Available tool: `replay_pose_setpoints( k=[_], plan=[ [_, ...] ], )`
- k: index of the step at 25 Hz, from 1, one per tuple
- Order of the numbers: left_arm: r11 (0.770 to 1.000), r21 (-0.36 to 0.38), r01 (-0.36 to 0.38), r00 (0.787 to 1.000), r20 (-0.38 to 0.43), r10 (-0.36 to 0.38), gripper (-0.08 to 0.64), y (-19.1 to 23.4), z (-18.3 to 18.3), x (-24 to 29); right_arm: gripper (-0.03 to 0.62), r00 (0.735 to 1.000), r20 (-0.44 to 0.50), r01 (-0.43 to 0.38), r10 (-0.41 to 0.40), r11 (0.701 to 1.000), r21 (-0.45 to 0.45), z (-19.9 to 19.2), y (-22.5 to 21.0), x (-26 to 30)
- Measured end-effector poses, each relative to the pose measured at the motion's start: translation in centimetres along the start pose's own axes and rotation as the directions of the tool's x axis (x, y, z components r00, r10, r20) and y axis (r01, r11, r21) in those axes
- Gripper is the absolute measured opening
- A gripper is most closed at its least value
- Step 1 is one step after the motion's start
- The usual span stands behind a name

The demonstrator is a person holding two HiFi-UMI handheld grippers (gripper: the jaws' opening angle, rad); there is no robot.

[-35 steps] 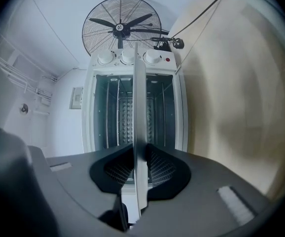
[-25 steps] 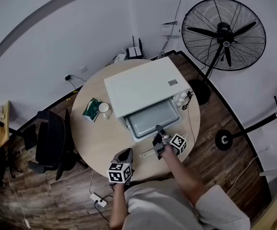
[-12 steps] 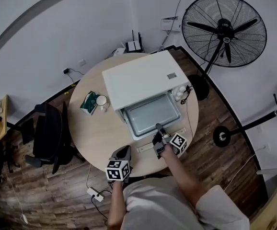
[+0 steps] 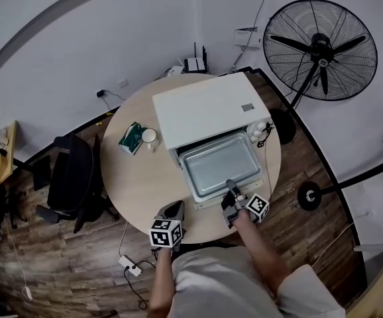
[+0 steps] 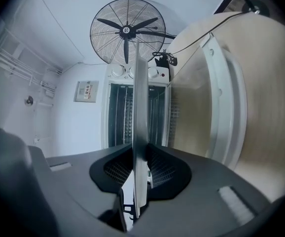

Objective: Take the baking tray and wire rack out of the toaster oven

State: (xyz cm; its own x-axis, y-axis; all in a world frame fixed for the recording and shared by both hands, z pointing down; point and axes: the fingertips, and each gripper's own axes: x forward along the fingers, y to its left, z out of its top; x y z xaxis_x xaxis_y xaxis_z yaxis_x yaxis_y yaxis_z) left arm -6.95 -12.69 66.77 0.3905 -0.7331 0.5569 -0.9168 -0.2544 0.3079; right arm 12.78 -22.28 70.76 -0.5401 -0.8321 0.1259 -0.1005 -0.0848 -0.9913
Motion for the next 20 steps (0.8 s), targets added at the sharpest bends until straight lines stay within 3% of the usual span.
replay_pose_setpoints(
  k=[12,20],
  plan=[
    [0.994,-0.068,-0.085,0.996,0.015,0.087,0.057,4.2,-1.2,-2.5,0.072,0.978,-0.21,-0.021,0.004,0.997,-0.08,-5.6,0.6,-2.0],
    [0.968,-0.146,-0.202,0.975,0.064,0.213,0.057,9.5,-0.7,-6.7,0.072,0.919,-0.393,-0.021,-0.026,0.993,-0.113,-12.1,-0.1,-2.7]
  ],
)
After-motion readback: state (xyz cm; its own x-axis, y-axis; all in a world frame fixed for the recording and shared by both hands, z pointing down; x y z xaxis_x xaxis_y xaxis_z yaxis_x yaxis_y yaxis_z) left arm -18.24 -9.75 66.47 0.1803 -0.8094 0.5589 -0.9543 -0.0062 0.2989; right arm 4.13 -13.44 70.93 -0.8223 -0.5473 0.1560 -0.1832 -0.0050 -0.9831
